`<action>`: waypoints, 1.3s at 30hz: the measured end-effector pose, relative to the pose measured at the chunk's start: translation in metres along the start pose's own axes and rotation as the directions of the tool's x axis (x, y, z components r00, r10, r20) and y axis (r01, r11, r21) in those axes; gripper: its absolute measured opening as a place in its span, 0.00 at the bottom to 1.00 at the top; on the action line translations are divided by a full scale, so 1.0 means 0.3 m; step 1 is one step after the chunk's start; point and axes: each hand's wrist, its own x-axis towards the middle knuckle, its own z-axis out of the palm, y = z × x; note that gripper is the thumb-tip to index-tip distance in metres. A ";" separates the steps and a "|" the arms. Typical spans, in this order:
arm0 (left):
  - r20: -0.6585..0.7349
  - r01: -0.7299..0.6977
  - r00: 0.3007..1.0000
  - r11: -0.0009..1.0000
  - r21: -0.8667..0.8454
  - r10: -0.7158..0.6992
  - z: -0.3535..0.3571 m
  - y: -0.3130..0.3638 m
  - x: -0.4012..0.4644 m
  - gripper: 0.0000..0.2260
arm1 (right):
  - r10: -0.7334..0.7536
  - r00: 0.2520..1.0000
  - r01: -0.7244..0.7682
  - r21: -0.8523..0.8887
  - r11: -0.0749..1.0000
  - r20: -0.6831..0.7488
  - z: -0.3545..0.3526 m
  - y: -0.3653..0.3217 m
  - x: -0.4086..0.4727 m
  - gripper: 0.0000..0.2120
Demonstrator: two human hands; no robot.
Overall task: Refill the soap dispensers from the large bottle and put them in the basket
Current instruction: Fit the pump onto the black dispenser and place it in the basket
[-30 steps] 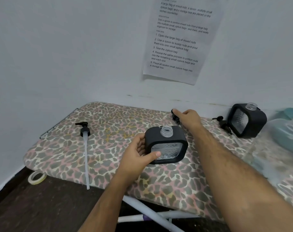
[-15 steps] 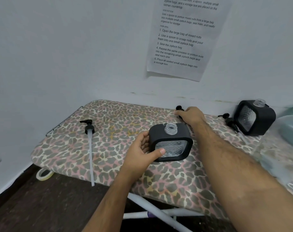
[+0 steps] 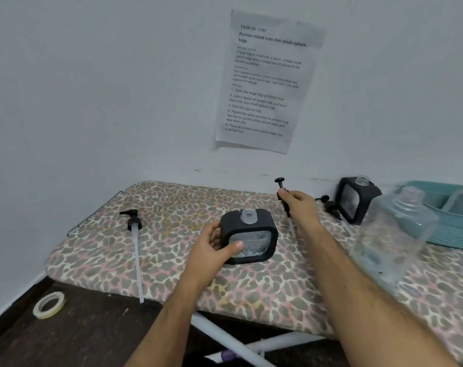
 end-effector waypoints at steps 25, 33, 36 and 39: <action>-0.049 0.013 0.999 0.999 -0.037 -0.015 0.004 -0.017 0.005 0.24 | -0.401 0.916 0.392 0.218 0.894 -0.003 -0.025 -0.396 -0.384 0.03; -0.050 0.005 0.999 0.999 -0.033 -0.006 0.001 -0.032 0.016 0.25 | -0.401 0.916 0.389 0.197 0.900 0.026 0.024 -0.366 -0.393 0.04; -0.045 -0.001 0.999 0.999 -0.039 -0.001 0.000 -0.033 0.016 0.24 | -0.418 0.909 0.407 0.209 0.889 0.009 0.036 -0.383 -0.387 0.04; -0.044 0.001 0.999 0.998 -0.055 -0.003 0.000 -0.036 0.019 0.24 | -0.447 0.895 0.436 0.214 0.874 0.000 0.049 -0.399 -0.381 0.04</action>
